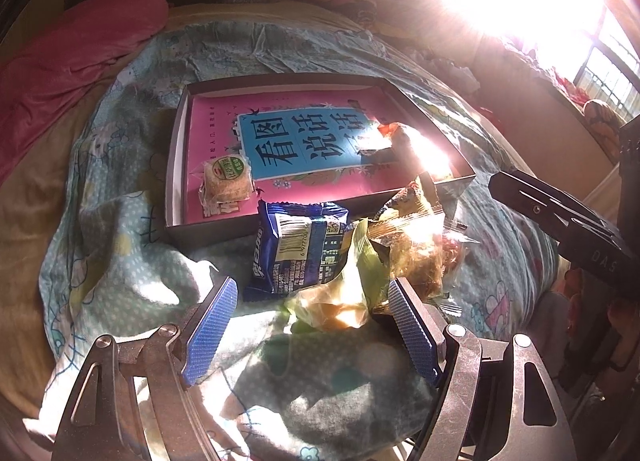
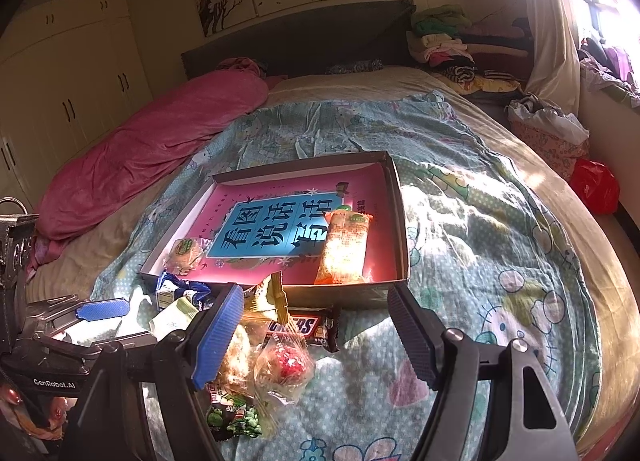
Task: Organize snacks
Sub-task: 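Withdraw both grippers from the box back toward the remaining snacks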
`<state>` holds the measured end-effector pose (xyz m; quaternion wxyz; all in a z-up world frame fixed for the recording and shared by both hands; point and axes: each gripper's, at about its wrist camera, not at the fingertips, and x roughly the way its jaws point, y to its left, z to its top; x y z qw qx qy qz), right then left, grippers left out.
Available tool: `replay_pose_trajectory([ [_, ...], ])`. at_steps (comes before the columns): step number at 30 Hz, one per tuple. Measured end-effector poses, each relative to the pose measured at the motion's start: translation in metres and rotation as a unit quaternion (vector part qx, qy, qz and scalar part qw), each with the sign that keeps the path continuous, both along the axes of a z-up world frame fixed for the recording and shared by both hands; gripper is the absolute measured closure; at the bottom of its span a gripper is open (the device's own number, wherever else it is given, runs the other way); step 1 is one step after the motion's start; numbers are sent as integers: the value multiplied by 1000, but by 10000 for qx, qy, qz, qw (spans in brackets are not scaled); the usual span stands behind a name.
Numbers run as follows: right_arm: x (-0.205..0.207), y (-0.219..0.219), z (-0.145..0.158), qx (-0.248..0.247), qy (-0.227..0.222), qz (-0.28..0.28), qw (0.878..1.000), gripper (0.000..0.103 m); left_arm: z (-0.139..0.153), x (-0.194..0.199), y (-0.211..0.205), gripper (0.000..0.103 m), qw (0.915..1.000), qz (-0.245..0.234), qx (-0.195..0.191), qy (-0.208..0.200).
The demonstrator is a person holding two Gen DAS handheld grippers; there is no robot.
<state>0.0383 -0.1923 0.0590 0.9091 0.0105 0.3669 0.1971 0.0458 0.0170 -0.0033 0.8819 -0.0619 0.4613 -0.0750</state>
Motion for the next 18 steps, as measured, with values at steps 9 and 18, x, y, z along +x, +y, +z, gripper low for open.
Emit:
replay_pose_trajectory([
  [9,-6,3,-2,-48,47,74,10000,29,-7,1,2,24,9998,33,-87,148],
  [18,-11,3,-7,-61,185,125,9997,29,-12,1,-1,24,9997,21,-48,247],
])
